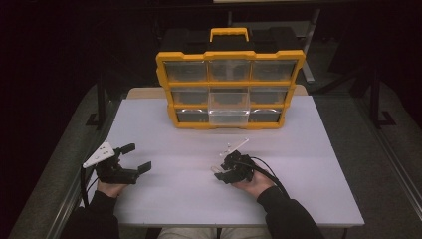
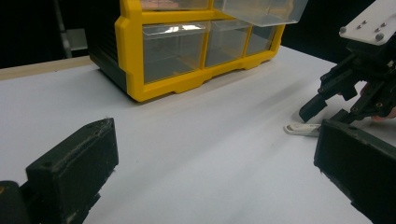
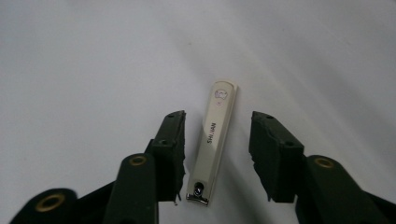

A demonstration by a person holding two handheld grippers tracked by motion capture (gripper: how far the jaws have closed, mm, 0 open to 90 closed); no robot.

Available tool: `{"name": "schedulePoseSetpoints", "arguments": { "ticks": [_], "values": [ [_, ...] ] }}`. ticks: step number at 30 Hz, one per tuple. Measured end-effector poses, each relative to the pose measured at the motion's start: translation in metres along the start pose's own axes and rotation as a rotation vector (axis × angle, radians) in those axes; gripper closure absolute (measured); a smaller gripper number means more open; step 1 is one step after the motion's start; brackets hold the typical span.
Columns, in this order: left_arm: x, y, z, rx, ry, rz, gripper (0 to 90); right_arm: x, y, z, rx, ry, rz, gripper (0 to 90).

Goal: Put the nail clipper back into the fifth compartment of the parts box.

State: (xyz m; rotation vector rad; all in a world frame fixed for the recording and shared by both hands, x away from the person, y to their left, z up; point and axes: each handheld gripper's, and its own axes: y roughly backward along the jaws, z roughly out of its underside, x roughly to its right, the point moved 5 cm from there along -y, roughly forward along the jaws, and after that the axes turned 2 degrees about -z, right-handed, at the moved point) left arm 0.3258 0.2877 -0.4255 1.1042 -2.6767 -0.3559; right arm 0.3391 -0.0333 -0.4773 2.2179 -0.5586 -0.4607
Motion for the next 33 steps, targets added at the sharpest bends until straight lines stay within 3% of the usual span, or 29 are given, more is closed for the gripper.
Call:
{"name": "schedulePoseSetpoints", "arguments": {
  "ticks": [3, 5, 7, 10, 16, 21, 33],
  "values": [
    [0.000, 0.000, 0.000, 0.001, 0.000, 0.000, 0.0, 0.000, -0.002, 0.001, -0.012, 0.004, 0.016, 62.7],
    [0.000, 0.000, 0.000, 0.002, 0.001, -0.001, 0.0, -0.001, -0.002, 0.000, -0.017, 0.015, 0.034, 73.6],
    [0.000, 0.000, 0.000, 0.002, -0.001, -0.001, 0.0, -0.001, -0.002, 0.000, -0.020, 0.022, 0.046, 75.3],
    [0.000, 0.000, 0.000, 0.003, -0.001, -0.001, 0.0, -0.001, -0.001, 0.000, -0.020, 0.035, 0.060, 75.8],
    [0.000, 0.000, 0.000, 0.001, 0.000, 0.001, 0.0, 0.000, -0.001, 0.000, -0.019, 0.022, 0.051, 75.9],
    [0.000, 0.000, 0.000, 0.002, 0.001, -0.001, 0.0, 0.003, 0.000, -0.001, -0.011, 0.001, 0.074, 75.9],
    [0.000, -0.001, 0.000, 0.001, 0.000, 0.000, 0.0, 0.004, 0.019, -0.012, 0.050, -0.022, 0.038, 75.9]
  ]
}}
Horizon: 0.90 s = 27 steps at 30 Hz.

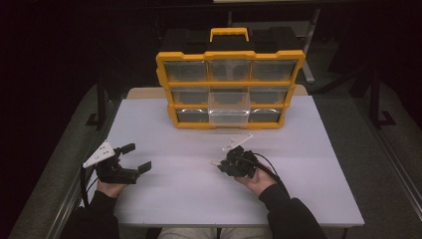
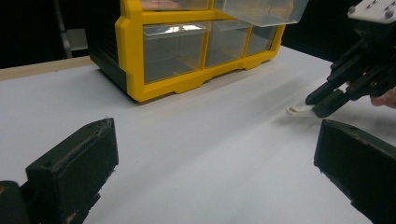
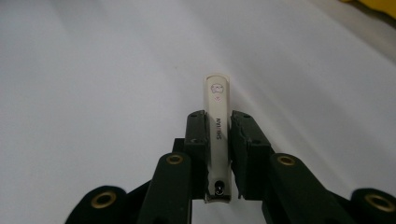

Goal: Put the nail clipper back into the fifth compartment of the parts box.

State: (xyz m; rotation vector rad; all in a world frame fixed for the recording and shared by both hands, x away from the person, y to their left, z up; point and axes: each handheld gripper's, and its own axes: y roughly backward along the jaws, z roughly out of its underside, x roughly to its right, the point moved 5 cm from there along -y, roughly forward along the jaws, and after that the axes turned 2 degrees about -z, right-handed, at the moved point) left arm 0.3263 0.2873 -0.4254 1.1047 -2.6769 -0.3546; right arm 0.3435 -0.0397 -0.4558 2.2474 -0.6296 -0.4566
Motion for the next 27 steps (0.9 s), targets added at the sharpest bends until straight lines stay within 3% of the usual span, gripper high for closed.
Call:
{"name": "schedulePoseSetpoints", "arguments": {
  "ticks": [9, 27],
  "values": [
    [0.000, 0.000, 0.000, 0.000, 0.000, 0.000, 0.0, -0.001, 0.013, -0.006, 0.028, -0.013, -0.025, 75.9],
    [0.000, 0.000, 0.000, 0.000, 0.000, -0.003, 0.0, -0.004, 0.030, -0.019, 0.041, 0.004, -0.044, 75.9]
  ]
}}
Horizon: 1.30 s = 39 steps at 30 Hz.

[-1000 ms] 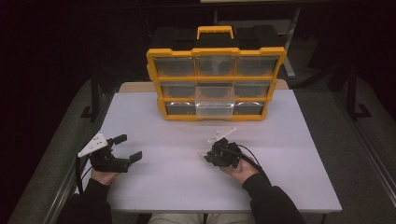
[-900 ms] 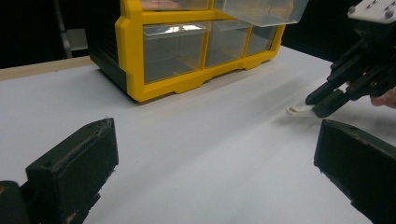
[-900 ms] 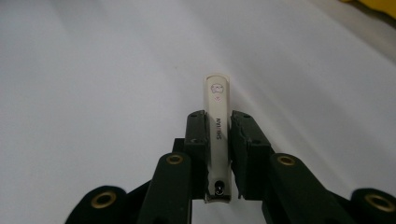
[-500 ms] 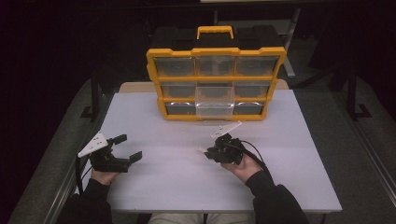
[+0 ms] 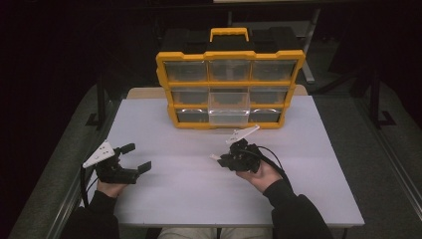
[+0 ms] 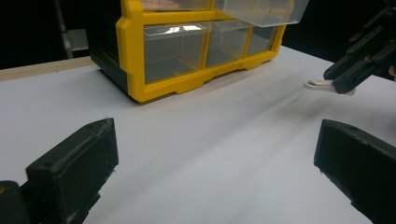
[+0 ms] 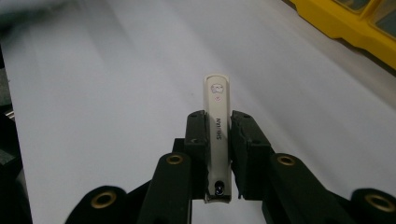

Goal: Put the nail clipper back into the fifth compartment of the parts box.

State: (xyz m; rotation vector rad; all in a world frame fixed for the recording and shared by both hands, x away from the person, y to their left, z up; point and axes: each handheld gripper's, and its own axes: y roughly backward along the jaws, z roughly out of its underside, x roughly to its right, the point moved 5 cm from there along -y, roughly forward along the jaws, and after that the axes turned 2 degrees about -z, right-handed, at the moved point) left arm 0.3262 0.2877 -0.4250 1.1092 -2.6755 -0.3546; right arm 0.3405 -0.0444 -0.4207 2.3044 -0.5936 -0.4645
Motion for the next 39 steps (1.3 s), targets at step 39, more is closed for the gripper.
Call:
{"name": "schedulePoseSetpoints", "arguments": {
  "ticks": [39],
  "values": [
    [0.000, 0.000, 0.000, 0.005, 0.008, 0.005, 0.0, 0.006, 0.049, -0.051, 0.102, 0.001, -0.018, 75.9]
  ]
}}
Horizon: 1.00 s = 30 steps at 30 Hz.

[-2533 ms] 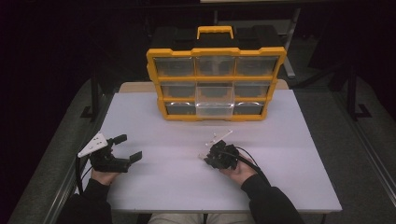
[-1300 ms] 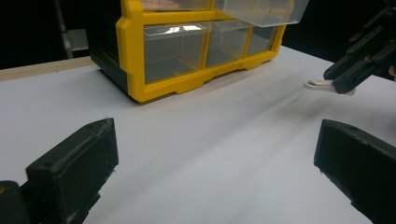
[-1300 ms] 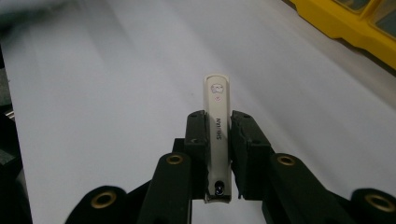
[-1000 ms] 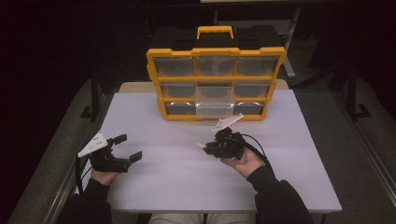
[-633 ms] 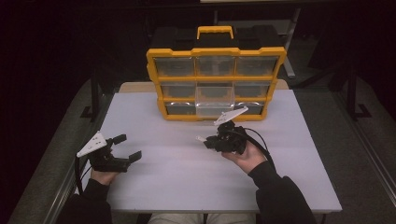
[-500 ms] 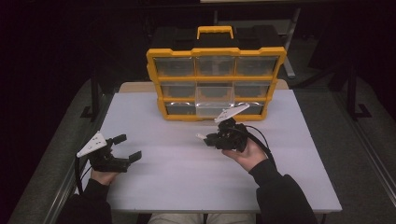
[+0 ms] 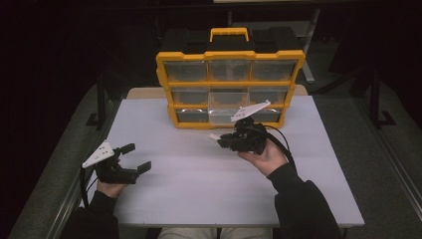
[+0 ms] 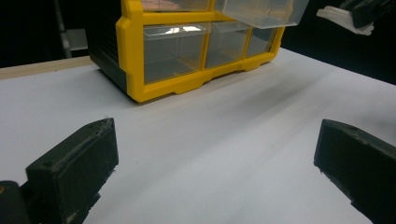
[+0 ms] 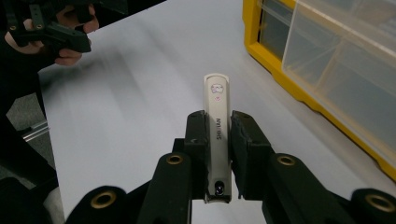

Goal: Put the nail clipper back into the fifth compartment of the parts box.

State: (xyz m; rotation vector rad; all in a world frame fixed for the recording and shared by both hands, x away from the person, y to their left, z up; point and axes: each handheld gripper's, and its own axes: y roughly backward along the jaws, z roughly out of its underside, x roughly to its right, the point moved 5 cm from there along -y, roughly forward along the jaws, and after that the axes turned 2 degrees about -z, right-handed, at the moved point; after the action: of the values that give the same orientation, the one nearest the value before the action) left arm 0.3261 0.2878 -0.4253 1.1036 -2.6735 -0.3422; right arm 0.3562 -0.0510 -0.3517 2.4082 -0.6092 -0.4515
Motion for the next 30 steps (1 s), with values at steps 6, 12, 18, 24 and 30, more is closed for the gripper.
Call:
{"name": "schedulePoseSetpoints", "arguments": {
  "ticks": [6, 12, 18, 24, 30],
  "values": [
    [0.000, 0.000, 0.000, -0.001, -0.001, 0.001, 0.0, 0.001, 0.004, -0.008, 0.014, 0.005, -0.005, 75.9],
    [0.000, 0.000, 0.001, -0.008, -0.006, 0.004, 0.0, 0.003, 0.008, -0.017, 0.023, 0.007, 0.000, 75.9],
    [-0.001, 0.001, 0.000, 0.000, 0.000, -0.001, 0.0, 0.009, 0.012, -0.025, 0.040, 0.000, 0.009, 75.8],
    [-0.001, 0.000, 0.000, -0.001, -0.003, 0.002, 0.0, 0.015, 0.017, -0.031, 0.051, -0.006, 0.020, 75.9],
    [-0.001, 0.001, 0.000, -0.001, -0.001, -0.001, 0.0, 0.018, 0.025, -0.039, 0.069, -0.009, 0.034, 75.9]
  ]
}}
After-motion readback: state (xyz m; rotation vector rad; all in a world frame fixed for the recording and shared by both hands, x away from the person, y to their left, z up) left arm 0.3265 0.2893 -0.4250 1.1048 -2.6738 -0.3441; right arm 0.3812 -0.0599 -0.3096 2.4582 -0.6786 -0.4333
